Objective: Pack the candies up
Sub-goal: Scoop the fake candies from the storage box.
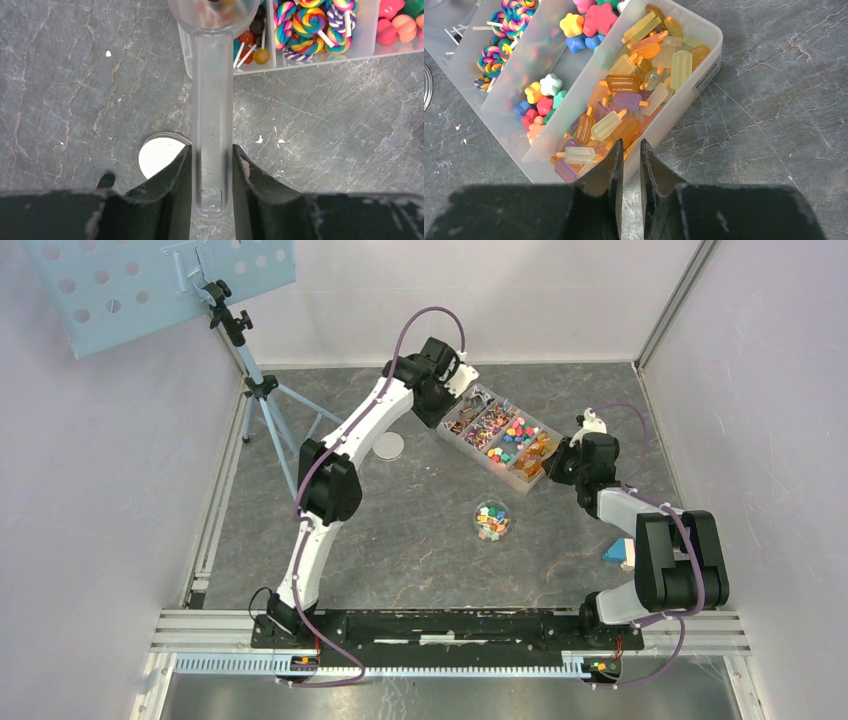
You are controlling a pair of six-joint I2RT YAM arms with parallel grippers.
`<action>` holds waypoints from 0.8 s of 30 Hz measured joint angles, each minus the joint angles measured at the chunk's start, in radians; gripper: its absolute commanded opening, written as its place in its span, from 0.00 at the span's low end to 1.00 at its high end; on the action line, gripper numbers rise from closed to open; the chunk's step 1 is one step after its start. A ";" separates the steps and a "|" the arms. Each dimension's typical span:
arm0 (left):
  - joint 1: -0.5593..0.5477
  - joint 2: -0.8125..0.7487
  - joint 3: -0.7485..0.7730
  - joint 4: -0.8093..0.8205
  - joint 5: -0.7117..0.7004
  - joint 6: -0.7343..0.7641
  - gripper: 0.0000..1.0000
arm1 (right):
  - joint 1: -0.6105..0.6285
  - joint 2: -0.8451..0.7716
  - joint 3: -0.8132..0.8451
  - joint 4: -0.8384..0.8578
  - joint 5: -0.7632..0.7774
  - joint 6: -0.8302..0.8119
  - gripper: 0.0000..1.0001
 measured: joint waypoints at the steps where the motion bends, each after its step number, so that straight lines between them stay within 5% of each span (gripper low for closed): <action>1: 0.000 -0.002 -0.008 0.002 0.000 0.000 0.02 | 0.000 0.000 0.000 0.000 0.000 0.000 0.06; 24: -0.011 -0.039 -0.040 -0.097 -0.081 -0.047 0.02 | 0.005 0.000 0.000 0.000 -0.002 -0.006 0.06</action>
